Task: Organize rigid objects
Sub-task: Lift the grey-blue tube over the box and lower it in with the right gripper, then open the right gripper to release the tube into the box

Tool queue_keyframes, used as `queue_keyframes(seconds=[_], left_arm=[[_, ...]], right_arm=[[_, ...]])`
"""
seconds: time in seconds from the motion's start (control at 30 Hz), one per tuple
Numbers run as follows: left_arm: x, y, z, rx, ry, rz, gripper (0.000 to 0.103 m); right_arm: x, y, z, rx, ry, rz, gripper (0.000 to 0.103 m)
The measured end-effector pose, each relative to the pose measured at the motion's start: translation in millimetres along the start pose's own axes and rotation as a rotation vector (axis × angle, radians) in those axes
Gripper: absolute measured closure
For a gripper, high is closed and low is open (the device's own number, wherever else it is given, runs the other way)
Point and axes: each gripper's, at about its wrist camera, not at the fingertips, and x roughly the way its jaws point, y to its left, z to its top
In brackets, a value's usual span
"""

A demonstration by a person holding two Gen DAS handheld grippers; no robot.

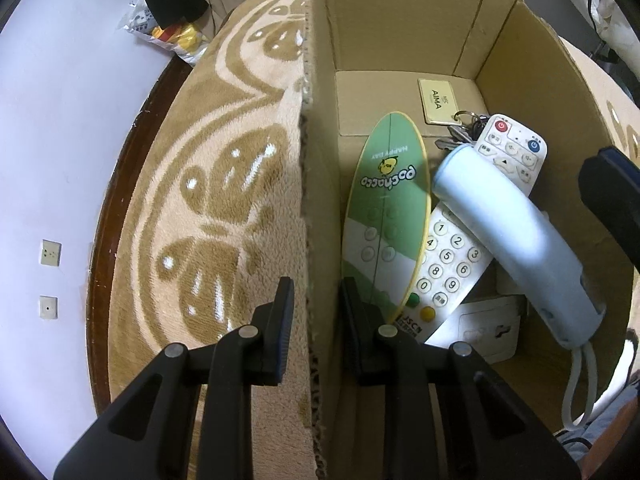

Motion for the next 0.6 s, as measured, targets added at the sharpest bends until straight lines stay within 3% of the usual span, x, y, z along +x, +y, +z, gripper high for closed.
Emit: queue_keyframes(seconds=[0.3, 0.5, 0.6], left_arm=[[-1.5, 0.5, -0.3, 0.002, -0.002, 0.004, 0.080], [-5.8, -2.0, -2.1, 0.006, -0.004, 0.010, 0.080], [-6.3, -1.3, -2.2, 0.000, -0.003, 0.004, 0.080]], right_arm=[[-15.5, -8.2, 5.5, 0.002, -0.040, -0.041, 0.076], [-20.8, -29.5, 4.4, 0.028, -0.050, -0.101, 0.057], [-24.6, -38.7, 5.7, 0.035, -0.065, -0.119, 0.043]])
